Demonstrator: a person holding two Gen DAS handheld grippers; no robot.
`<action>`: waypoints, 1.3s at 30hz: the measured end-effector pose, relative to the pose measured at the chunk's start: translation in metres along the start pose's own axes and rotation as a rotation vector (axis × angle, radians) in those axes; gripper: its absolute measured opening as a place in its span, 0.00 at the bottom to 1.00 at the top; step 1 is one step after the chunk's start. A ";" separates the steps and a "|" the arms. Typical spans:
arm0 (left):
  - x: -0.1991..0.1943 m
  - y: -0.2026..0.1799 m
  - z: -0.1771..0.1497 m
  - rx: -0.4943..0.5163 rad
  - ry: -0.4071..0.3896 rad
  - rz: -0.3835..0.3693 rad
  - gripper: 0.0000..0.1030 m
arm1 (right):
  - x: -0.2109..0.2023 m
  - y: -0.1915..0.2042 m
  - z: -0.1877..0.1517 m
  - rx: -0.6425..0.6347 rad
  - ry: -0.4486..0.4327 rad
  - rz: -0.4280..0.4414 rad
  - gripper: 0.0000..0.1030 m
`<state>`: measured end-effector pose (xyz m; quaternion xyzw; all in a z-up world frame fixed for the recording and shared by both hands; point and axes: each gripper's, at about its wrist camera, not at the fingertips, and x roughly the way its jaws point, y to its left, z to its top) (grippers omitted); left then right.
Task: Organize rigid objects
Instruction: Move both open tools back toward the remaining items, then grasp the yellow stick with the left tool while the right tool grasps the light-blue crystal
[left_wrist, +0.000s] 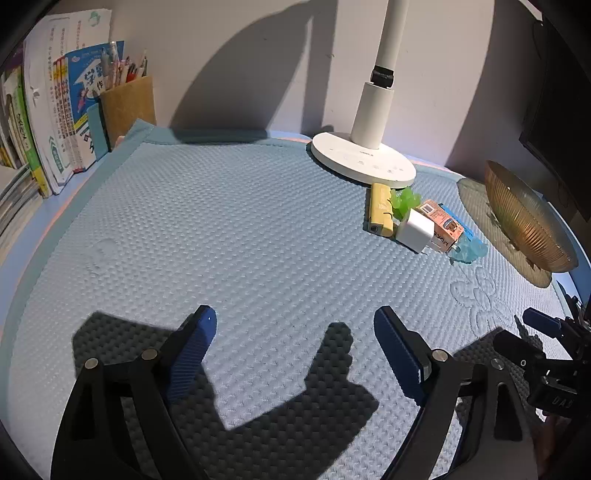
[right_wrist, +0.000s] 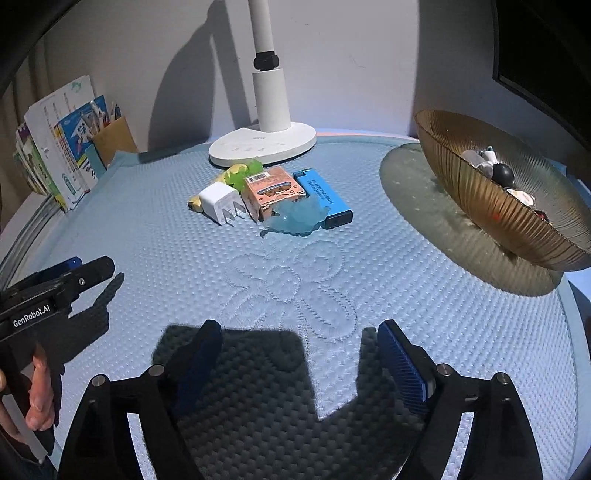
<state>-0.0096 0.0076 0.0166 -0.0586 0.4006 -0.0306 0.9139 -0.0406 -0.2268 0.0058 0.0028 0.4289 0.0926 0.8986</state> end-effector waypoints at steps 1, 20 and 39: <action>0.000 0.000 0.000 0.000 0.001 -0.002 0.85 | 0.001 0.001 0.000 -0.002 0.002 -0.002 0.82; 0.001 0.000 0.000 -0.004 0.005 -0.016 0.85 | 0.006 -0.004 0.002 0.022 0.026 0.028 0.83; 0.014 -0.046 0.063 0.191 0.051 -0.113 0.78 | -0.002 -0.033 0.052 0.105 0.070 0.118 0.71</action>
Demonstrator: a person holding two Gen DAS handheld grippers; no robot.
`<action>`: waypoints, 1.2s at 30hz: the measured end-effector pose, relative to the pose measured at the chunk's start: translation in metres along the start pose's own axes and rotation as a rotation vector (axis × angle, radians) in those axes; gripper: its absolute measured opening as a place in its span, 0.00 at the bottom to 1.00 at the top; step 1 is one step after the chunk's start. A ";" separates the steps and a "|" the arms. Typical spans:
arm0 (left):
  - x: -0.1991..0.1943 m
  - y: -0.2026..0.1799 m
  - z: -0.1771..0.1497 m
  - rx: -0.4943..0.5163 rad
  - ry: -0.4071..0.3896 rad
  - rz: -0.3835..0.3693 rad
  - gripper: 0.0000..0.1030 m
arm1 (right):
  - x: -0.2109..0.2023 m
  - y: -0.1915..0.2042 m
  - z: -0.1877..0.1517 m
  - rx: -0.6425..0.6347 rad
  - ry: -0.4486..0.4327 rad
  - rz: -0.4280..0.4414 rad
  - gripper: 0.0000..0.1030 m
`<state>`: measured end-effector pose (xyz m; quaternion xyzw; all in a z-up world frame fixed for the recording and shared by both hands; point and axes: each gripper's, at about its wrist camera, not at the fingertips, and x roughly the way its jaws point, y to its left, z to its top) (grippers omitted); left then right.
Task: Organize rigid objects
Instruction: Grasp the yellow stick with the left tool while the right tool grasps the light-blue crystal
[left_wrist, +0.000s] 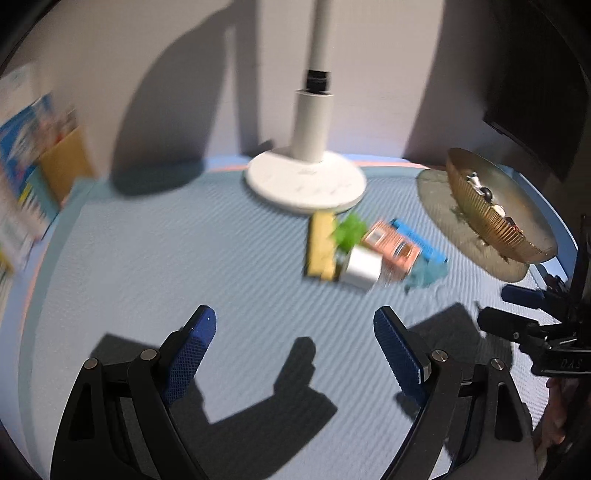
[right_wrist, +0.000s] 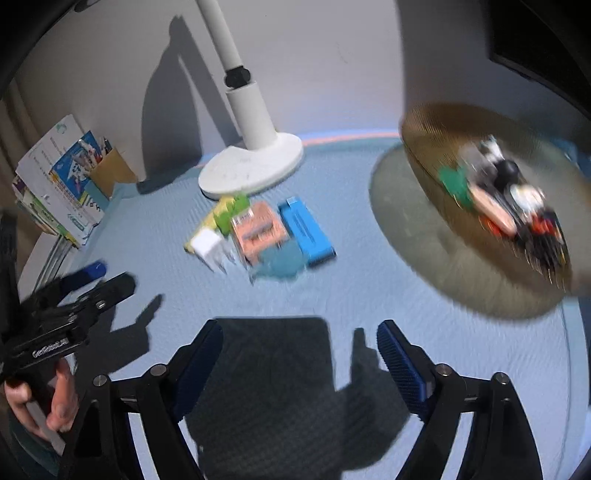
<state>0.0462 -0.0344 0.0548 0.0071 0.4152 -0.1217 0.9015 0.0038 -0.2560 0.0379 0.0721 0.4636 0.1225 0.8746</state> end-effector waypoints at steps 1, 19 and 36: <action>0.008 -0.001 0.007 0.016 0.007 -0.012 0.75 | 0.005 0.000 0.004 -0.012 0.011 0.018 0.62; 0.087 -0.014 0.035 0.128 0.065 -0.050 0.22 | 0.061 0.001 0.028 0.066 -0.021 0.039 0.44; -0.005 -0.015 -0.059 0.114 0.085 -0.068 0.20 | -0.021 0.013 -0.045 -0.072 -0.032 0.112 0.33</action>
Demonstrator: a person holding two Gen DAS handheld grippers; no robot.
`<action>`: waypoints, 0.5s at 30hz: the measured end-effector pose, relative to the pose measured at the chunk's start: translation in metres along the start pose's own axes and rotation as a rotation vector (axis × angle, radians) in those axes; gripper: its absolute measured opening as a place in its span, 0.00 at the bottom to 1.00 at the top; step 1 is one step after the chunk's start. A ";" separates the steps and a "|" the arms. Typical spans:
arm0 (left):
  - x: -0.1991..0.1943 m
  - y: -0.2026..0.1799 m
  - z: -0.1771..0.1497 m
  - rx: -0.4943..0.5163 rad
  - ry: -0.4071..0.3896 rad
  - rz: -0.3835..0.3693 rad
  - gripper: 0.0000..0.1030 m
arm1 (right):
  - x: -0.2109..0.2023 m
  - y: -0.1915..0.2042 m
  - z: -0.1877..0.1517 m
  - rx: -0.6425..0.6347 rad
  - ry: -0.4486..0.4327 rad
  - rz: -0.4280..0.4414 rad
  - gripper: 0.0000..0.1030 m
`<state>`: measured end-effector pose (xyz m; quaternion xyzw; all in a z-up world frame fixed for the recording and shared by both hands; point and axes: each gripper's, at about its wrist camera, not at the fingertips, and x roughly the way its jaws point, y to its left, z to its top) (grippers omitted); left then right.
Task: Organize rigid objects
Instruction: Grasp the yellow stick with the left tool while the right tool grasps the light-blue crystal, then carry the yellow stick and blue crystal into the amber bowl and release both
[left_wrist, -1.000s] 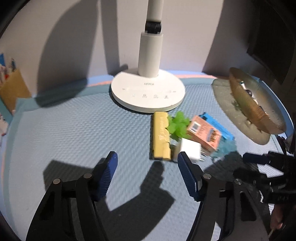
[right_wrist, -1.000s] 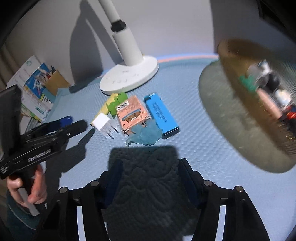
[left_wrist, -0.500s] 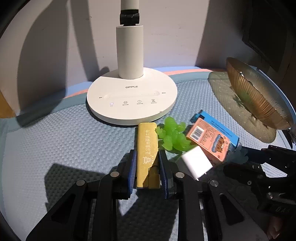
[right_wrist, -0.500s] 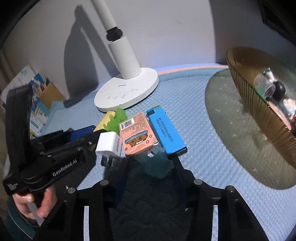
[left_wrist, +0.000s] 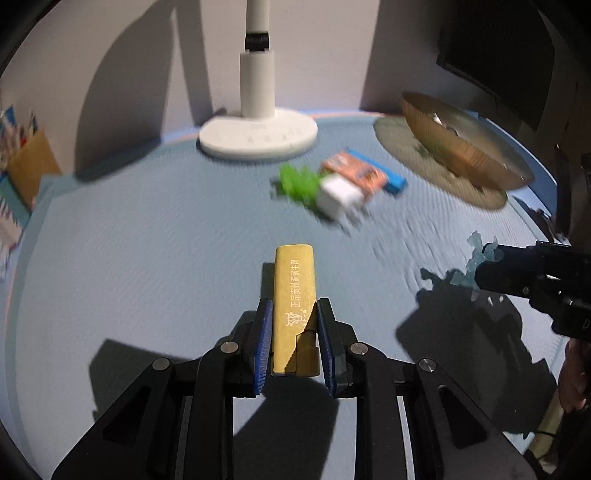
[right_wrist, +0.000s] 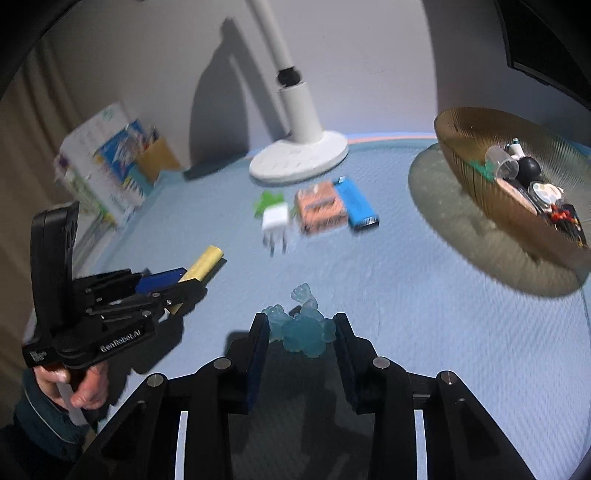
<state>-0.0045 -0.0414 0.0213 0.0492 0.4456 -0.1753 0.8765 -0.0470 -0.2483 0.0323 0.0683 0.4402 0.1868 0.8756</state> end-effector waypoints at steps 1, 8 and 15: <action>0.000 -0.002 -0.006 -0.007 0.002 0.000 0.20 | 0.000 0.003 -0.007 -0.014 0.014 -0.005 0.33; 0.000 -0.009 -0.016 -0.025 -0.014 0.031 0.46 | 0.011 0.000 -0.027 0.017 0.056 -0.003 0.43; 0.005 -0.019 -0.016 0.006 -0.024 0.077 0.26 | 0.012 0.013 -0.032 -0.029 0.034 -0.070 0.44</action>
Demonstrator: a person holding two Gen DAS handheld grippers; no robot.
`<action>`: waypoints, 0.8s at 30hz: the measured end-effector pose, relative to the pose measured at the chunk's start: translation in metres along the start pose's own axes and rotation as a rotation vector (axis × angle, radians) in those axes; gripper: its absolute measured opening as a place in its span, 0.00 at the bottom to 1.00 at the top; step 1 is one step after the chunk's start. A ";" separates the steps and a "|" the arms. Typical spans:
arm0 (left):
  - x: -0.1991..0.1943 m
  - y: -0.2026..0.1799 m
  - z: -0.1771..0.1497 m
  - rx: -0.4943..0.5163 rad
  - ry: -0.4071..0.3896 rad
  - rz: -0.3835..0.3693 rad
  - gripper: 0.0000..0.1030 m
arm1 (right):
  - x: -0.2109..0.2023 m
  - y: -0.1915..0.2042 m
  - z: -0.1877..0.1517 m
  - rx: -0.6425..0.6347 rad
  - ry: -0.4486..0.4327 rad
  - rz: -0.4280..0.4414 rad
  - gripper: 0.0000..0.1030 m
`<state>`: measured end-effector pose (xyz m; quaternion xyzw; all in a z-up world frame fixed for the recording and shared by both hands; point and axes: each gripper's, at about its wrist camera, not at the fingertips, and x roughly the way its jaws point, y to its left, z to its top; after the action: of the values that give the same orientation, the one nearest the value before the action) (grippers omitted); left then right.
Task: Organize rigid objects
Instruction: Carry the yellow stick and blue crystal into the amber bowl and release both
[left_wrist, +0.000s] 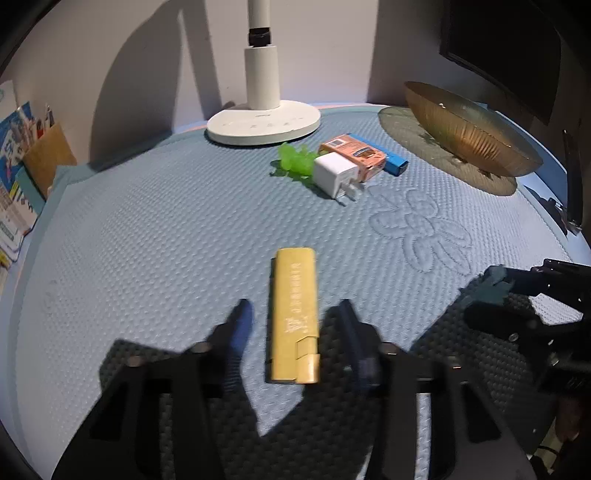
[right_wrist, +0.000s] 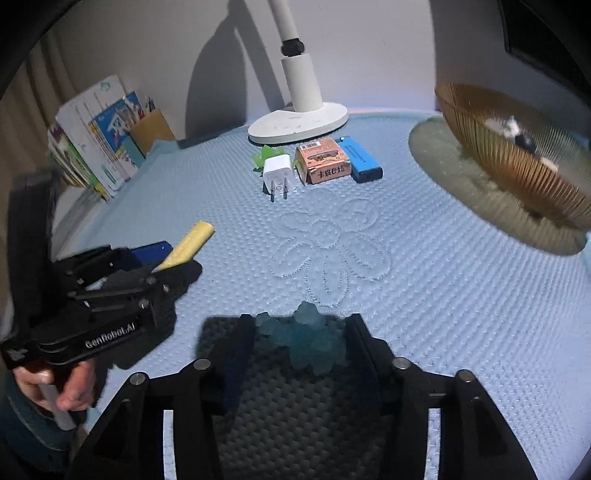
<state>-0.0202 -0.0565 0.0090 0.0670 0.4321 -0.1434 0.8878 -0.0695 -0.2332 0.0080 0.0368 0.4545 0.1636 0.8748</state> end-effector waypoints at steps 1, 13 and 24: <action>0.000 -0.003 0.001 0.007 -0.003 0.000 0.20 | -0.001 0.005 -0.001 -0.024 -0.007 -0.026 0.40; -0.038 -0.049 0.067 0.050 -0.120 -0.126 0.20 | -0.095 -0.059 0.035 0.084 -0.231 -0.135 0.39; -0.007 -0.158 0.180 0.148 -0.155 -0.260 0.20 | -0.111 -0.193 0.083 0.447 -0.172 -0.324 0.39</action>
<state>0.0616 -0.2495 0.1264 0.0645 0.3557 -0.2932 0.8851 -0.0125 -0.4436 0.1021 0.1694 0.4034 -0.0861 0.8951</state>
